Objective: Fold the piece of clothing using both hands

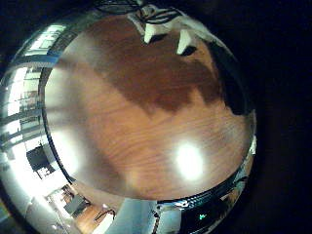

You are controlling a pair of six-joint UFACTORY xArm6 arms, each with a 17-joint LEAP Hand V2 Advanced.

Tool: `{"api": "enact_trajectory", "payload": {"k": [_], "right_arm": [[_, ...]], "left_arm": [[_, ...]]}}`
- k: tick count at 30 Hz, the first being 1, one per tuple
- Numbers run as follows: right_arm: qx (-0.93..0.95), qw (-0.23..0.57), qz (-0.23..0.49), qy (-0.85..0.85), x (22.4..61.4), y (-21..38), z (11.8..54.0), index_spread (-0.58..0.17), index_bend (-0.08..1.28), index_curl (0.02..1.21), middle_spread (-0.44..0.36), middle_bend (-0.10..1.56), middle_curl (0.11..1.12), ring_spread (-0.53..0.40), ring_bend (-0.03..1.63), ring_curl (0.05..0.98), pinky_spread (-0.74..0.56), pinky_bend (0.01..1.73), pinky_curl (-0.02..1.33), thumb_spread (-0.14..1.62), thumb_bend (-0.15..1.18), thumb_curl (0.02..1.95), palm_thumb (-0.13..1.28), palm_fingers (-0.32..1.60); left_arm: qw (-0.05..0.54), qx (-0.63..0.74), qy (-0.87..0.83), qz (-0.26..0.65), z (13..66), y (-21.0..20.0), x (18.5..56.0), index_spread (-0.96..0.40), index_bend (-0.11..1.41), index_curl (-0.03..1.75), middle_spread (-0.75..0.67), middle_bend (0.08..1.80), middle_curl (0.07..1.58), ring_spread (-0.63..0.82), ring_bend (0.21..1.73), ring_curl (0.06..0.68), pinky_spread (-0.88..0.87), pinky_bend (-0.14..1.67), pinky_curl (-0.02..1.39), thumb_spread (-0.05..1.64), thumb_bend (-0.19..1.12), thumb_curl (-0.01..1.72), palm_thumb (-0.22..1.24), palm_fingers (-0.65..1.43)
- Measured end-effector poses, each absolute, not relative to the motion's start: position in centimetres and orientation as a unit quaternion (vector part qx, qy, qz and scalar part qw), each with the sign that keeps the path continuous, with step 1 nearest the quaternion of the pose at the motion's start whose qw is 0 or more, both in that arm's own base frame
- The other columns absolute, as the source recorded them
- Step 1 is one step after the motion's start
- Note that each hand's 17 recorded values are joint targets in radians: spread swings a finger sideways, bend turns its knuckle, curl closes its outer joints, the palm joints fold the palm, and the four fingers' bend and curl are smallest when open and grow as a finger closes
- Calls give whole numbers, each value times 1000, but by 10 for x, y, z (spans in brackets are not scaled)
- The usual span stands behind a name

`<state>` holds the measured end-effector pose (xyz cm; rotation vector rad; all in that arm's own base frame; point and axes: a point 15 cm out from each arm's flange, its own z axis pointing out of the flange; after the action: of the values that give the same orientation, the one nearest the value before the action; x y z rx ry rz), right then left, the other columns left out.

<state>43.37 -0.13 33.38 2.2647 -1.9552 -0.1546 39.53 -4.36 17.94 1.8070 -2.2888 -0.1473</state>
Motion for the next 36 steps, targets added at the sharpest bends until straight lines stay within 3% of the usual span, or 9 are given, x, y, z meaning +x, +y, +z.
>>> {"api": "enact_trajectory", "payload": {"k": [7,15,18,19,21,22,25,29,36], "right_arm": [[814,113,-41,-569,452,129,298,-277,1066,781,-122,1344,742,-185,1432,643,-172,1264,833,1176,-10,663,997,1127],[844,145,-53,-514,467,216,235,-279,1025,776,-123,1339,733,-186,1437,646,-179,1252,860,1175,-30,659,933,1109],[852,133,-45,-504,470,234,229,-303,820,743,-132,1299,713,-193,1434,628,-234,1229,827,1192,-33,631,847,1013],[852,133,-45,-504,470,233,228,-319,570,707,-145,1214,692,-214,1445,628,-305,1270,816,1205,-30,618,814,747],[851,132,-48,-505,472,228,229,-344,349,654,-159,1028,644,-244,1434,618,-368,1360,799,1219,-25,602,784,454],[851,128,-49,-508,473,226,232,-357,289,620,-161,884,602,-243,1377,599,-364,1385,795,1228,-25,593,768,236],[856,98,-59,-504,477,222,251,-389,267,540,-153,651,506,-209,1228,528,-263,1266,751,1248,-15,578,757,-20],[875,37,-85,-475,466,230,293,-408,238,472,-169,456,419,-126,1069,438,-82,1173,683,1268,2,565,792,-62],[852,-26,-69,-518,458,161,360,-411,178,415,-179,335,370,-59,998,380,112,1082,610,1288,4,552,874,14]], "left_arm": [[113,666,-737,-29,191,-7,376,58,154,291,256,215,381,485,560,218,517,299,313,1218,-13,263,164,73],[108,681,-724,-17,204,4,363,60,159,290,256,211,382,483,563,217,516,302,315,1218,-15,267,175,76],[111,682,-722,-20,202,9,357,60,157,291,256,209,382,482,563,215,515,301,315,1218,-16,268,176,77],[113,683,-721,-21,201,10,355,60,156,290,256,213,383,482,561,214,515,299,314,1218,-16,268,176,79],[114,682,-722,-22,200,8,354,61,156,290,256,214,383,482,561,214,515,298,314,1218,-16,268,176,79],[114,682,-722,-22,199,8,355,61,156,290,256,214,384,482,561,214,515,298,314,1218,-16,269,176,79],[116,681,-723,-24,197,7,356,61,154,289,257,214,384,481,562,214,515,300,315,1218,-16,269,176,81],[117,680,-724,-24,198,6,355,61,156,289,256,212,384,481,561,213,514,301,317,1218,-16,269,176,80],[111,672,-732,-19,210,-7,362,61,155,289,258,214,385,482,561,211,514,299,318,1218,-16,270,176,80]]}}
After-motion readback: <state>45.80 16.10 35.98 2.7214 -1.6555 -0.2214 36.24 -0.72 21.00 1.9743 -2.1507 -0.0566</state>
